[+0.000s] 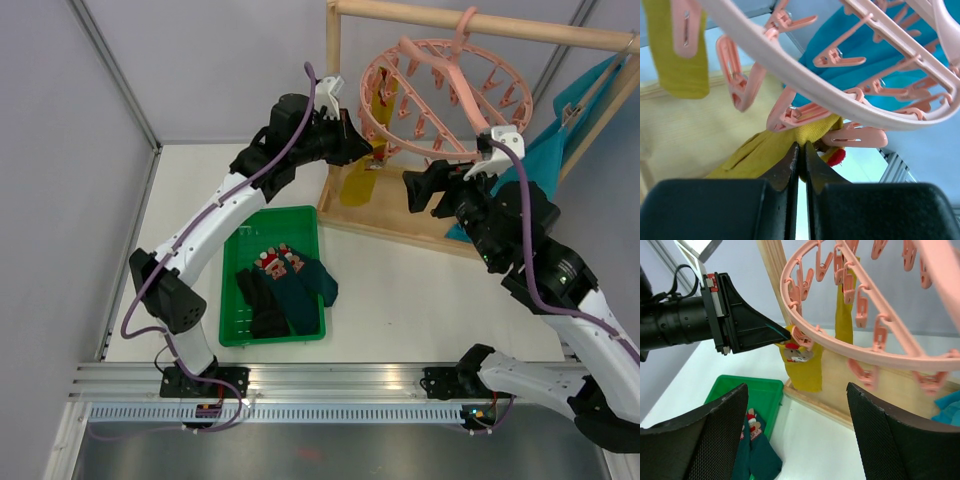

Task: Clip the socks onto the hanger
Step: Clamp the sock onto the hanger.

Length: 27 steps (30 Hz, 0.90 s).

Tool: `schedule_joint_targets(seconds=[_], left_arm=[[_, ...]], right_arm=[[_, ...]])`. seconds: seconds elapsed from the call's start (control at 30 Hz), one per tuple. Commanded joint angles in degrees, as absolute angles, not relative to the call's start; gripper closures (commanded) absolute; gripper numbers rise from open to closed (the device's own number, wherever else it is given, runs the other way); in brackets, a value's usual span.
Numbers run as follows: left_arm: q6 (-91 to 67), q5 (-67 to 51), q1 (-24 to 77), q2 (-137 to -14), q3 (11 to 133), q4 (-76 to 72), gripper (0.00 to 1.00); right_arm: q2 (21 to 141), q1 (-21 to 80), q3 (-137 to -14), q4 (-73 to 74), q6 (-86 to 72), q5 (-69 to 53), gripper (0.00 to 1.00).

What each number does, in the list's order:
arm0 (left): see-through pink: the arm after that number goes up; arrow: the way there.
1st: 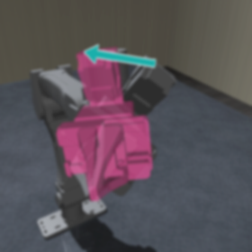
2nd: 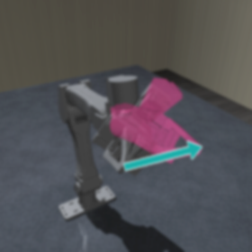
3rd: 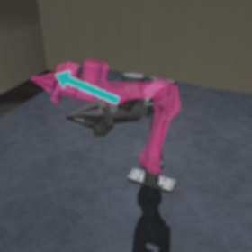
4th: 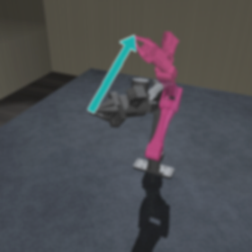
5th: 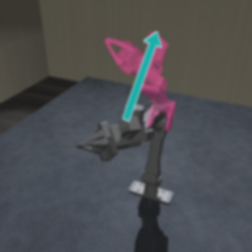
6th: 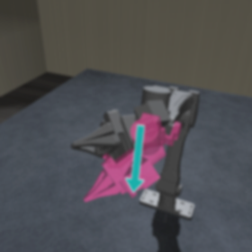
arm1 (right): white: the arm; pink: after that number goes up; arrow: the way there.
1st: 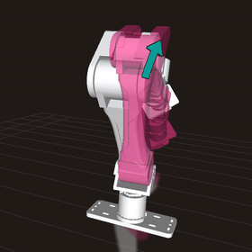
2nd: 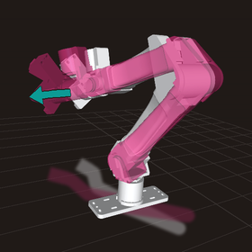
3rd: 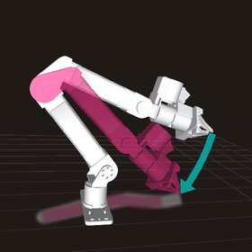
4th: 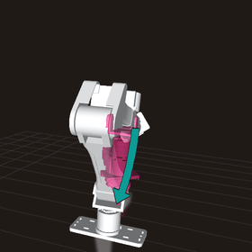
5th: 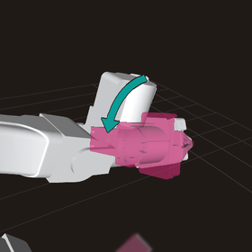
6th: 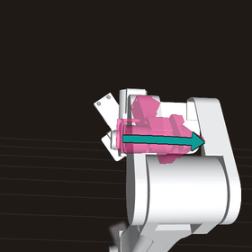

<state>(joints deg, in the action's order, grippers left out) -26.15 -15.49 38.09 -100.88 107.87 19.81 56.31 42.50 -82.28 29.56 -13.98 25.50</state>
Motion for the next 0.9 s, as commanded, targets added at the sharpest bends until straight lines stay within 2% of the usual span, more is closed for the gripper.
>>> schedule_joint_targets(seconds=[0.0,0.43,0.67,0.87], left_arm=[[-26.6,-16.3,36.5,-99.3,111.6,19.9,0.89],[-27.0,-17.0,33.3,-105.7,120.3,21.7,0.84],[-27.2,-17.8,33.3,-106.9,120.7,21.0,0.72],[-27.1,-17.2,33.3,-104.9,117.1,19.2,0.68]], right_arm=[[54.1,42.3,-82.8,31.2,-14.4,24.8,0.14],[49.8,42.3,-82.4,34.5,-13.5,26.5,0.13],[50.0,42.3,-83.5,36.5,-12.8,25.8,0.13],[50.1,42.3,-84.2,38.1,-11.9,25.8,0.13]])
